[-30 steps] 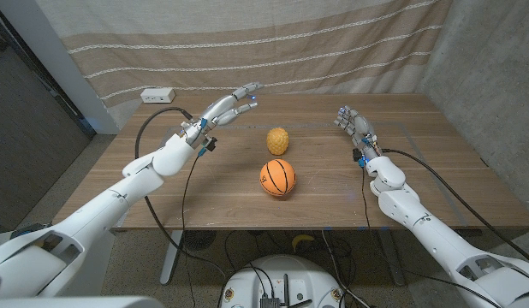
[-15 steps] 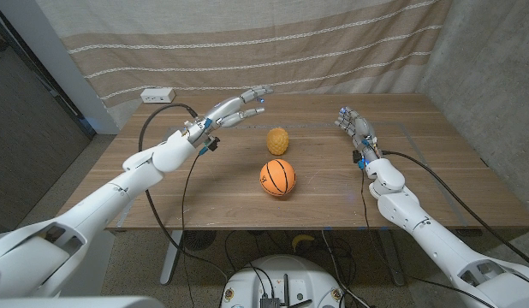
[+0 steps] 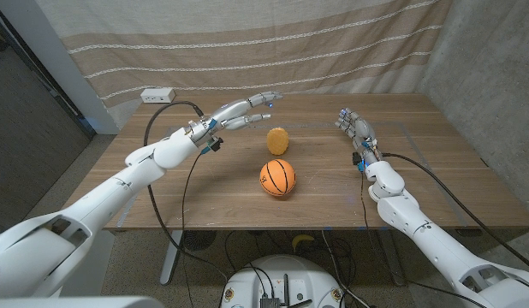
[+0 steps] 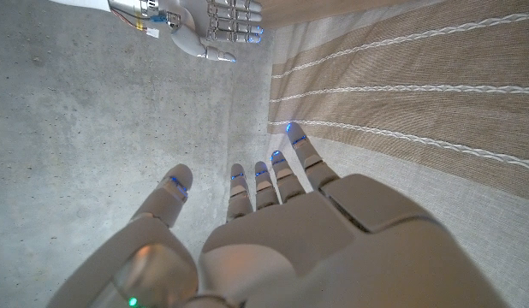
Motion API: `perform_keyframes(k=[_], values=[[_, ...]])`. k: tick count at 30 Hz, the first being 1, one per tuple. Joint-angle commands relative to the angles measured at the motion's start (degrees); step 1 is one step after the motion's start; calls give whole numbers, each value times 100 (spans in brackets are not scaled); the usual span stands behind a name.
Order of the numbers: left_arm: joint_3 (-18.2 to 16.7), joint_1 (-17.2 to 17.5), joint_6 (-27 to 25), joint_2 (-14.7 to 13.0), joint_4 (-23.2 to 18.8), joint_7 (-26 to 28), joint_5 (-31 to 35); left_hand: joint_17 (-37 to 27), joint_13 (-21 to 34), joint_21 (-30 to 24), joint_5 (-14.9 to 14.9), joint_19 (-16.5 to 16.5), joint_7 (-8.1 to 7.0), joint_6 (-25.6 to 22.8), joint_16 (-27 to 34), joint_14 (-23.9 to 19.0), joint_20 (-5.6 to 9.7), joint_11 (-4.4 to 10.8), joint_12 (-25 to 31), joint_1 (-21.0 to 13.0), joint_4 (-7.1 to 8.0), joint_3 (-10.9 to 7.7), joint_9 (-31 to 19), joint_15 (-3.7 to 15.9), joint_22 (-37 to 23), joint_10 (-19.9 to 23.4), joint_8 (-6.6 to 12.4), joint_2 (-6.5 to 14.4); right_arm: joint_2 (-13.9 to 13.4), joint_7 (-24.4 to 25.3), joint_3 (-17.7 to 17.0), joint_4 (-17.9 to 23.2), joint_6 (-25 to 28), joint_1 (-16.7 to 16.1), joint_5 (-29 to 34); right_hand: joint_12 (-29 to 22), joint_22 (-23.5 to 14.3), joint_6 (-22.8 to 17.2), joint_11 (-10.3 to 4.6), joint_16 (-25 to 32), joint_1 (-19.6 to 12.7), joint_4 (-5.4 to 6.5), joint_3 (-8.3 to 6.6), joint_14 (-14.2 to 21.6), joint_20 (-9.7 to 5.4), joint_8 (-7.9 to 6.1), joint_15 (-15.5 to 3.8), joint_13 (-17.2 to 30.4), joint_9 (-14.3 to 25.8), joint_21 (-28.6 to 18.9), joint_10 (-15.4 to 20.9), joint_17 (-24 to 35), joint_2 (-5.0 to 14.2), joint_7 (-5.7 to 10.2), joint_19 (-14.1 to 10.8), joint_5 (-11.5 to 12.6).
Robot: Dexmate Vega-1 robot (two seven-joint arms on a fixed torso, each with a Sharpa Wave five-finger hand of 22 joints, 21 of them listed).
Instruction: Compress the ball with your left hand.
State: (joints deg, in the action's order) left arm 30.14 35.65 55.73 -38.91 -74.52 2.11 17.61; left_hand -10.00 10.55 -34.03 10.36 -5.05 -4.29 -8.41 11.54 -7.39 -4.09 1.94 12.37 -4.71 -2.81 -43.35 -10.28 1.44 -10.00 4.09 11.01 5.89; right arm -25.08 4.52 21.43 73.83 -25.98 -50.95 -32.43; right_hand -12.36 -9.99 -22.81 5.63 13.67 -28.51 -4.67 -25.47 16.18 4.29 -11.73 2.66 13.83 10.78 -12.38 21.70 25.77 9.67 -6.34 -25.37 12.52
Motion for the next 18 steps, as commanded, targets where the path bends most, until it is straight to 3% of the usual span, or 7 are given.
perform_keyframes(k=[1,10,18], values=[[71,-96,255,40,75,-465,-170,-21,9,26,-6,-48,-33,-11,-27,-20,9,-4,-15,44,-35,5,-9,30,-25,49,-10,133,-13,114,-25,153,-100,-154,77,-1,-31,-59,13,29,32,-49,-17,31,9,13,9,7,31,15,49,5,11,27,-46,27],[94,-88,250,24,13,-779,-275,-23,10,40,-6,-50,-34,6,-36,-13,4,-9,-27,61,-42,4,-9,31,-26,38,-20,139,-27,224,-57,301,-168,-308,124,0,-31,-70,-6,31,43,-70,-15,36,12,12,17,2,32,18,51,0,11,25,-46,33],[65,-15,195,-40,-181,-961,-235,-4,11,67,-15,-51,-49,126,-50,-15,18,27,-54,17,-154,18,-11,50,-26,0,-62,112,-61,298,-76,454,-208,-434,185,-7,-31,-75,25,32,51,-84,-14,36,14,13,19,-1,32,20,74,-2,12,21,-49,37]])
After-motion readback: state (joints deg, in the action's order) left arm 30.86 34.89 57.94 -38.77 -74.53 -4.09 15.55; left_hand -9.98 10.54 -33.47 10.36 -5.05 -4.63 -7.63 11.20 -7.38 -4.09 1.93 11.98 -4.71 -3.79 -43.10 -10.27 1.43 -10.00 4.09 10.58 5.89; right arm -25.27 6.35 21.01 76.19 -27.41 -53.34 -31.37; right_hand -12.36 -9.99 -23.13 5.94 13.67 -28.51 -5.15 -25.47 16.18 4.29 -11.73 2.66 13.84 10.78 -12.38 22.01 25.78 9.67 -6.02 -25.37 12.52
